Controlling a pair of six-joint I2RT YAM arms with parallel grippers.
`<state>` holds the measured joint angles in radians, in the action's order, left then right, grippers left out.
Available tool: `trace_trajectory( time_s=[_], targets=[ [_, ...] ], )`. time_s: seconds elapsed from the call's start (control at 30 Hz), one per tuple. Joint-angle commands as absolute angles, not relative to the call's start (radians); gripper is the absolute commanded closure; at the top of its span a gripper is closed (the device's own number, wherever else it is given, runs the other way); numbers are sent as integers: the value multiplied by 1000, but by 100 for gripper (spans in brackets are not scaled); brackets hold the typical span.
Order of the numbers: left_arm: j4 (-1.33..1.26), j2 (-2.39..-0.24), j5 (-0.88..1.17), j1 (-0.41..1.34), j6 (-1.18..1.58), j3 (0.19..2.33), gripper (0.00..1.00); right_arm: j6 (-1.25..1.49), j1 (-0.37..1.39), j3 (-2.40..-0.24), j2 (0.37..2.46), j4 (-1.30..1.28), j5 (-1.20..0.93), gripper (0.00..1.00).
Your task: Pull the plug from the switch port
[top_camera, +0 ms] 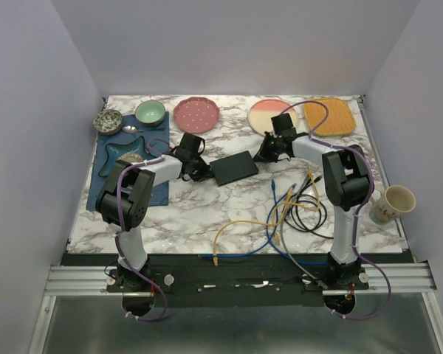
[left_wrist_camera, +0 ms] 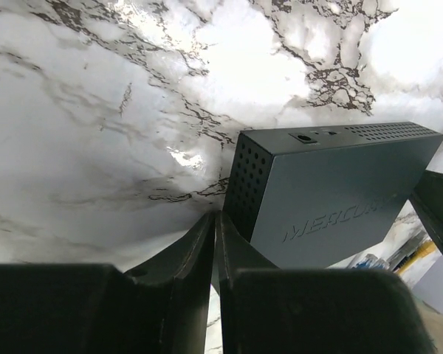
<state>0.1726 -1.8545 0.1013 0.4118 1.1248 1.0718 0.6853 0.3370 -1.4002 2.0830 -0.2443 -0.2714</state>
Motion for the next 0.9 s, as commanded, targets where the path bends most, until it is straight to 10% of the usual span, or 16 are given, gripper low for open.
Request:
trace_trajectory(
  time_s=[0.0, 0.87],
  targets=[
    [149, -1841, 129, 423, 1109, 1030, 80, 664, 437, -1393, 2095, -255, -327, 99],
    [201, -1626, 109, 396, 1060, 836, 76, 741, 686, -1014, 1879, -124, -325, 99]
  ],
)
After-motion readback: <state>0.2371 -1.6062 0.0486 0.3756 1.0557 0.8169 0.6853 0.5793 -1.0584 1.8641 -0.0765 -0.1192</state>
